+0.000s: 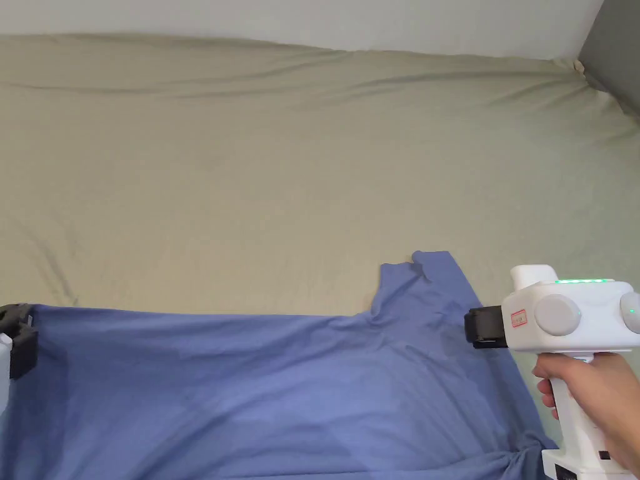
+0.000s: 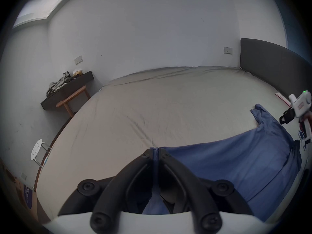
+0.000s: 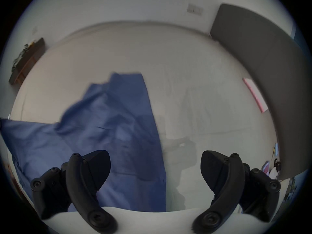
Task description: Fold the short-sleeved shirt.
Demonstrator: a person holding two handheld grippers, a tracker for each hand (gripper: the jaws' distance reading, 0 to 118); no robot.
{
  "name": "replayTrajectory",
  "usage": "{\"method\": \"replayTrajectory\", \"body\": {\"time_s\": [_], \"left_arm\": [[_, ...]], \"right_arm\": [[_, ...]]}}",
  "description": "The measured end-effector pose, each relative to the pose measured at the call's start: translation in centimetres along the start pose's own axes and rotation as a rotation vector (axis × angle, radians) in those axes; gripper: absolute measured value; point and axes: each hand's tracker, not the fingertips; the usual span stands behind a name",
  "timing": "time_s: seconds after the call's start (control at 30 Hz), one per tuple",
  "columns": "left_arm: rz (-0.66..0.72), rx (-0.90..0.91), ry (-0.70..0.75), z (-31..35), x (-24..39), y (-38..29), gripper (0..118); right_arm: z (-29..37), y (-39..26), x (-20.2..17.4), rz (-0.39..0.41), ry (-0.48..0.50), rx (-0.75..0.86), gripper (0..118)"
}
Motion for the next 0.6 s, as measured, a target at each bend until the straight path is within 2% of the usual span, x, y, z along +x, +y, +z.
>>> {"method": "replayTrajectory", "body": {"time_s": [0.1,0.2,0.23,0.27,0.3,0.33,0.37,0.4,0.6], "left_arm": [[-0.03,-0.026,0.018,-0.4,0.0,-0.9,4],[-0.024,-0.042,0.014,-0.8,-0.3,-1.6,4],[-0.02,-0.047,0.015,-0.9,-0.4,-1.7,4],[-0.019,-0.053,0.017,-1.1,-0.5,-1.8,4],[-0.018,-0.053,0.022,-1.2,-0.6,-1.8,4],[-0.015,-0.055,0.023,-1.3,-0.6,-1.7,4],[-0.01,-0.055,0.024,-1.2,-0.7,-1.6,4],[-0.005,-0.054,0.023,-1.1,-0.8,-1.5,4],[0.0,-0.018,0.022,1.9,-1.2,0.1,4]], "right_arm": [[-2.3,-0.6,0.1,-0.031,0.032,-0.06,111],[-2.2,-1.3,-0.4,-0.009,0.087,-0.01,96],[-1.5,-1.4,-0.6,-0.004,0.116,0.005,78],[-0.9,-1.3,-0.7,0.004,0.177,0.007,53],[-0.5,-1.2,-1.0,0.02,0.218,0.019,14],[-0.1,-1.2,-1.7,0.077,0.147,0.04,3],[0.3,-0.8,-2.5,0.152,0.07,0.03,3],[0.9,-0.7,-2.7,0.192,0.071,0.045,3],[7.8,-0.8,-1.2,0.172,0.13,0.132,3]]}}
